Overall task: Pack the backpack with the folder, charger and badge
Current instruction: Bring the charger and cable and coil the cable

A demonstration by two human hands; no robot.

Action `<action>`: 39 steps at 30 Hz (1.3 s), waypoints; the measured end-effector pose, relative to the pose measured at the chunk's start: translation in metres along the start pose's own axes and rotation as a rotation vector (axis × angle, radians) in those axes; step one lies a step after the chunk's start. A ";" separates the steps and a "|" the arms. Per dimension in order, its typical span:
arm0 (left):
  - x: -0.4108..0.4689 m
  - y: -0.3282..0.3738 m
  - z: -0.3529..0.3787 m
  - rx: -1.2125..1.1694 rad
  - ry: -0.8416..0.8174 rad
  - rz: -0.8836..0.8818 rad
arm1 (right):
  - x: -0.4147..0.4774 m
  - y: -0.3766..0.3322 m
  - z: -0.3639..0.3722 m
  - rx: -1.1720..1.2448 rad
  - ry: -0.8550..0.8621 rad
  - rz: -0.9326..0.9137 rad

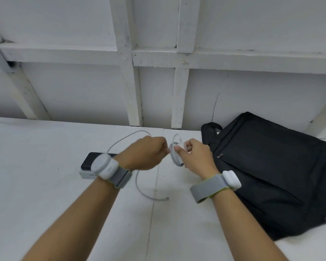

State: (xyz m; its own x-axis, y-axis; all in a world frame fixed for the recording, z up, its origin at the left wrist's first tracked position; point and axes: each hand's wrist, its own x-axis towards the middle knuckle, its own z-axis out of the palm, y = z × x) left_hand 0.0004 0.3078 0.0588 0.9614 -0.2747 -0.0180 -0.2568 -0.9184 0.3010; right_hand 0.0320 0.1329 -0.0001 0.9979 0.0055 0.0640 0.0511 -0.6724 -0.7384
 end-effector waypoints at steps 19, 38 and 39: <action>0.018 -0.032 0.031 0.066 -0.078 0.087 | -0.014 -0.011 -0.040 0.398 -0.521 -0.047; -0.020 0.036 0.032 -0.604 0.141 -0.022 | -0.004 -0.025 -0.012 0.443 0.259 0.048; -0.022 0.038 0.038 -0.652 0.111 -0.015 | -0.004 -0.028 -0.012 0.565 0.243 0.097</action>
State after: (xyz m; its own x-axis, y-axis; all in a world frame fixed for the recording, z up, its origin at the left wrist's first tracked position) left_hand -0.0342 0.2679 0.0349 0.9777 -0.2008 0.0612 -0.1645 -0.5519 0.8176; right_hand 0.0264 0.1429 0.0281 0.9651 -0.2490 0.0809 0.0400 -0.1652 -0.9855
